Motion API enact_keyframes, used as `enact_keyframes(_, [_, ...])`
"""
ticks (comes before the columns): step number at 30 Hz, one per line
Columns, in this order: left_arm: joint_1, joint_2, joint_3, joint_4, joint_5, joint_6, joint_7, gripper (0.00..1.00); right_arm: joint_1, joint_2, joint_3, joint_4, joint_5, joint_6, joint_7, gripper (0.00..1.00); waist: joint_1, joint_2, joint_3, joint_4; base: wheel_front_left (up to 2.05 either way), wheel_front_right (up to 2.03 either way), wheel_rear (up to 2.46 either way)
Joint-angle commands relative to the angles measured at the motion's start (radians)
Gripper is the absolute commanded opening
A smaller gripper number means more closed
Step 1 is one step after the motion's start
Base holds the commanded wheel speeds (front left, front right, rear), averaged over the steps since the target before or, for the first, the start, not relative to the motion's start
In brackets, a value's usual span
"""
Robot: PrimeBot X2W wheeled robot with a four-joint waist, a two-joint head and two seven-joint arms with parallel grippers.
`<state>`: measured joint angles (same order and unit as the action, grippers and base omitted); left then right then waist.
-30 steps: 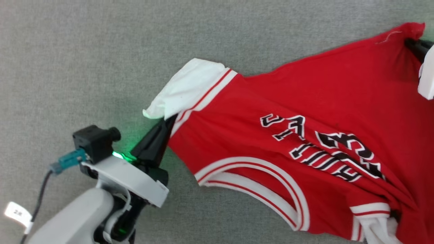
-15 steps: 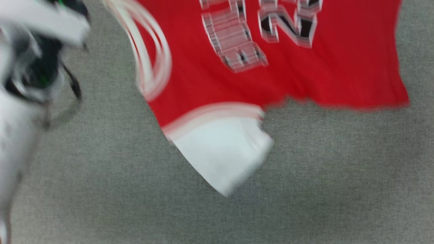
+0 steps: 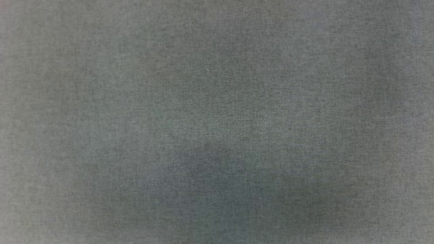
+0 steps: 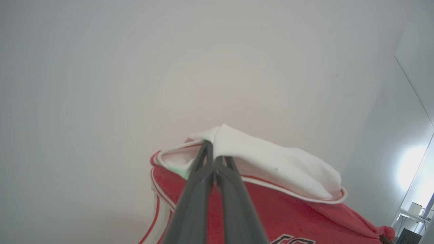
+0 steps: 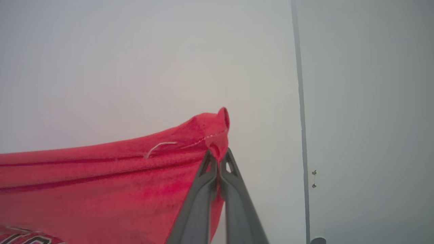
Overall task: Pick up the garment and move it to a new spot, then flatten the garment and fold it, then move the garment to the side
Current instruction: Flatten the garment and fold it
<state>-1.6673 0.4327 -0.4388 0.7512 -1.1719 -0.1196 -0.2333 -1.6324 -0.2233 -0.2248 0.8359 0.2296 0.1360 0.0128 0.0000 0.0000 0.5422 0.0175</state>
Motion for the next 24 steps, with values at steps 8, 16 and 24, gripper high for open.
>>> enact_keyframes(8, [0.312, 0.011, -0.056, -0.1, -0.12, -0.009, -0.016, 0.0, 0.182, -0.055, 0.158, 0.031, 0.113, -0.008, -0.029, 0.0, 0.0, 0.0, -0.021, 0.014, 0.0, 0.0, 0.0])
enact_keyframes(16, [0.777, 0.074, -0.081, -0.415, -0.188, -0.01, -0.032, 0.0, 0.558, -0.19, 0.32, -0.218, 0.305, -0.007, 0.016, 0.0, 0.0, 0.0, -0.06, 0.022, 0.0, 0.0, 0.0])
enact_keyframes(24, [1.161, 0.131, -0.023, -0.658, -0.118, -0.01, -0.033, 0.0, 0.99, -0.305, 0.289, -0.578, 0.427, -0.007, 0.138, 0.0, 0.0, 0.0, -0.112, 0.014, 0.0, 0.0, 0.0])
